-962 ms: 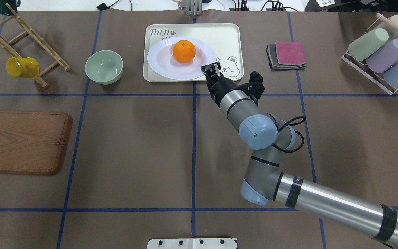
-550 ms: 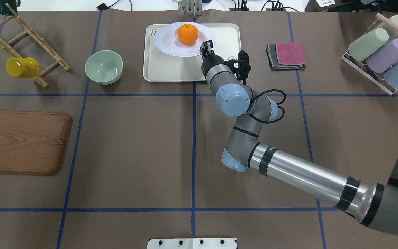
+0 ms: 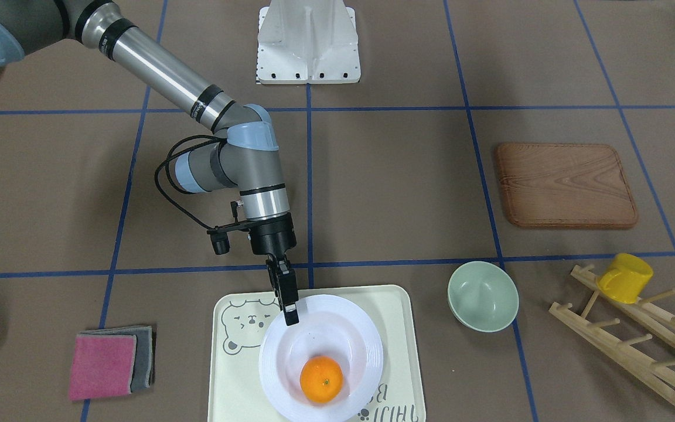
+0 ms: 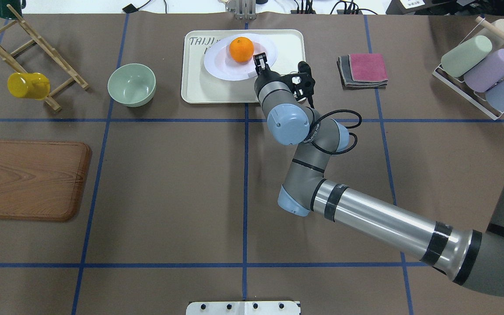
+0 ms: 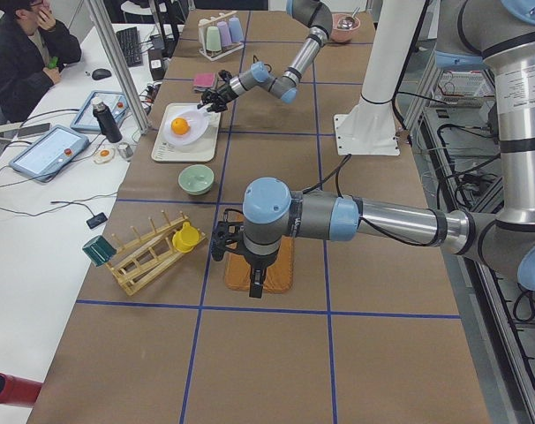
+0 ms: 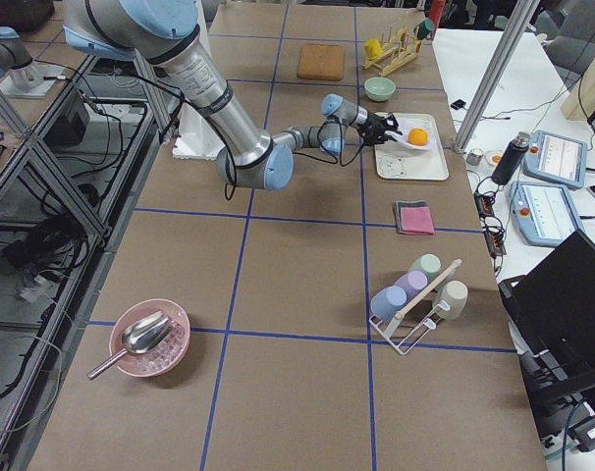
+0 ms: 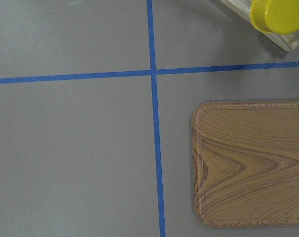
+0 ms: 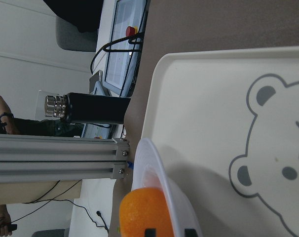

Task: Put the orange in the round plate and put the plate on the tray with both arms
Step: 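Carry the plate with the orange onto the bear-print tray, then release the plate on the tray and raise the right gripper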

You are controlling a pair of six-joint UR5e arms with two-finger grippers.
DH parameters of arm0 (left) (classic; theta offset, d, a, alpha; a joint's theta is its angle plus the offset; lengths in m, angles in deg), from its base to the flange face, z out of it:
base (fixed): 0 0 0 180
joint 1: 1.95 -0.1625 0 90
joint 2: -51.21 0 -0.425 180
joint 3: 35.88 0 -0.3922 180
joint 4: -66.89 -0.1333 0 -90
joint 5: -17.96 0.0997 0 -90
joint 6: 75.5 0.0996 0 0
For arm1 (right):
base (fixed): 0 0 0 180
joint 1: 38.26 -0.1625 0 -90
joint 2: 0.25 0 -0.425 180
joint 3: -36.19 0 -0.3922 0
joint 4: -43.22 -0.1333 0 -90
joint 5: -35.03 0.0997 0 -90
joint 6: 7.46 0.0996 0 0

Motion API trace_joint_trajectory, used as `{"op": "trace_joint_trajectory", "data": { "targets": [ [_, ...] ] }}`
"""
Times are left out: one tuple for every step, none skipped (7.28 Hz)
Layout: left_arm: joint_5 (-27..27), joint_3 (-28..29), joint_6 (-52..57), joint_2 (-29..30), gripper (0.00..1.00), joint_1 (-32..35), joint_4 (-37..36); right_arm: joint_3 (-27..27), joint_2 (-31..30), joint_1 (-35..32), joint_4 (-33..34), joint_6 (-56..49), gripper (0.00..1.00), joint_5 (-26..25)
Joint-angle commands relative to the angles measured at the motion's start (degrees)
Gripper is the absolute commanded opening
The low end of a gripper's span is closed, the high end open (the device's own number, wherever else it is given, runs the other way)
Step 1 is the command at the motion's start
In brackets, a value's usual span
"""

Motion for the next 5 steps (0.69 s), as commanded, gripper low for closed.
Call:
{"op": "trace_joint_trajectory", "data": {
  "targets": [
    [0.1, 0.0, 0.1, -0.3, 0.98, 0.0, 0.0, -15.4, -7.9, -0.3, 7.7, -14.8, 1.0, 7.5],
    [0.0, -0.3, 0.2, -1.0, 0.99, 0.0, 0.3, -22.6, -9.0, -2.4, 18.0, -21.8, 1.0, 14.9],
    [-0.1, -0.6, 0.2, -1.1, 0.98, 0.0, 0.2, -29.8, -9.8, -5.2, 29.9, -29.3, 1.0, 21.0],
    [0.0, -0.3, 0.1, -1.1, 0.98, 0.0, 0.2, -36.3, -10.7, -8.8, 40.3, -38.4, 1.0, 27.4],
    [0.2, -0.4, 0.5, -1.2, 0.98, 0.0, 0.4, -40.8, -12.6, -13.1, 47.0, -47.1, 1.0, 33.9]
  ]
}}
